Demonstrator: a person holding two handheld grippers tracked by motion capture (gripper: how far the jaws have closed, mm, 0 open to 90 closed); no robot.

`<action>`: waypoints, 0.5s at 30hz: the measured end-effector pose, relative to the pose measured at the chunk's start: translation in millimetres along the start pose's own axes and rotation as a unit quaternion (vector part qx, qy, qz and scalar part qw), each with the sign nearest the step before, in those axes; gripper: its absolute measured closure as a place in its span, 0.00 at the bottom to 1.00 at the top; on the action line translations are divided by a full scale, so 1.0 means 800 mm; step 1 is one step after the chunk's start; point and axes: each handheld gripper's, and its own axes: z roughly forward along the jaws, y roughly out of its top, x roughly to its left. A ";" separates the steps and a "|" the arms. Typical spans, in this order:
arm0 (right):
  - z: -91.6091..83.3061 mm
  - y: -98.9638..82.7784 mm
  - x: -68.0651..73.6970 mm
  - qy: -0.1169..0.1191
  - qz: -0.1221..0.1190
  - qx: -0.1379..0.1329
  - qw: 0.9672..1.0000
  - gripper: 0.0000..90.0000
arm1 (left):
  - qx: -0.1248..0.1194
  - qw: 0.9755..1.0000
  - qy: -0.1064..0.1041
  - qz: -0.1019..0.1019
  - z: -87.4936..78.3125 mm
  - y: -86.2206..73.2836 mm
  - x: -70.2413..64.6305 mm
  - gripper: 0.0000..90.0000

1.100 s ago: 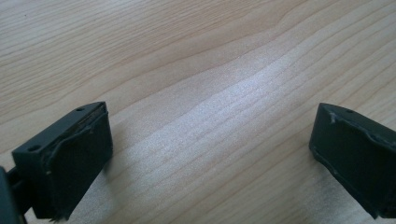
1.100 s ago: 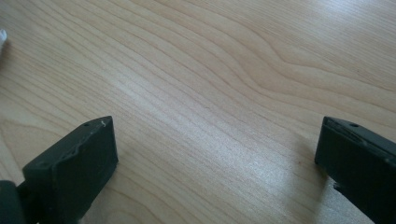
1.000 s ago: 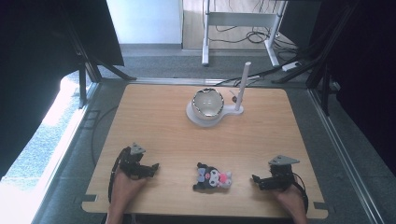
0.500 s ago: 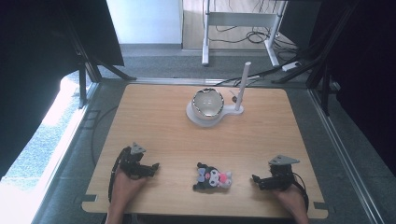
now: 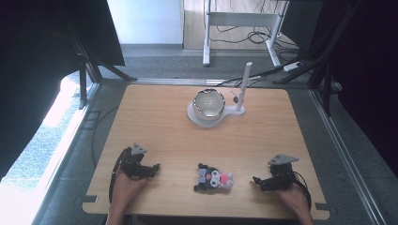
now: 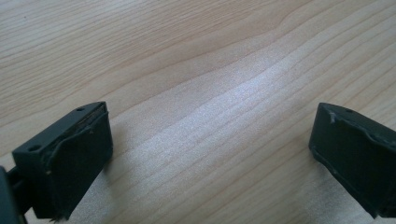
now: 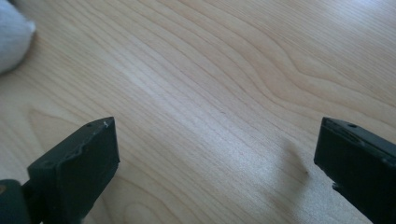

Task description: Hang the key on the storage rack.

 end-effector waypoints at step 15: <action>-0.010 0.027 0.007 0.028 -0.055 0.040 0.997 0.00 | 0.000 1.000 0.002 -0.002 0.000 0.000 0.000 0.00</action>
